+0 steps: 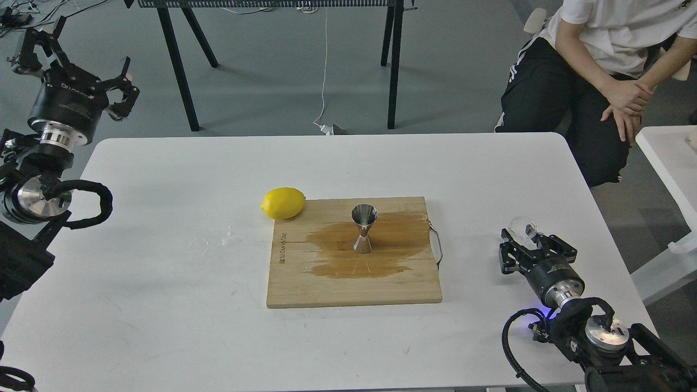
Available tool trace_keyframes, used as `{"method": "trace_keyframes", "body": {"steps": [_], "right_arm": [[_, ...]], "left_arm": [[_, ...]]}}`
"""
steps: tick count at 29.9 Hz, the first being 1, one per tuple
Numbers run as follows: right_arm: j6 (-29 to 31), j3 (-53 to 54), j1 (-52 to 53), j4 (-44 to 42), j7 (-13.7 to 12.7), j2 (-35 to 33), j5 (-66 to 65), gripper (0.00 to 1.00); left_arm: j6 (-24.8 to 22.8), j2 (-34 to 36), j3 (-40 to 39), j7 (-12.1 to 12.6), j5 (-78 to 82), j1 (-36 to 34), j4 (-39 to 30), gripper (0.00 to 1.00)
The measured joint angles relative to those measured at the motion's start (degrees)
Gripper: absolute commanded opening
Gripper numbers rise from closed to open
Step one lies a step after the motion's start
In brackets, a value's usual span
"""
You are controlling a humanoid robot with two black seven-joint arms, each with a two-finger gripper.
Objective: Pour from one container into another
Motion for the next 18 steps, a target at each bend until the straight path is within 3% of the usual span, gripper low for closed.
{"method": "trace_keyframes", "body": {"steps": [6,18], "right_arm": [[0.0,-0.4,0.7,-0.9,0.0,0.4,-0.1,0.31],[-0.1,-1.1,1.8,-4.1,0.0,1.3,-0.1,0.53]], "left_arm": [[0.0,0.0,0.0,0.0,0.0,0.0,0.0,1.0],[-0.1,0.1,0.0,-0.1,0.0,0.0,0.0,1.0]]}}
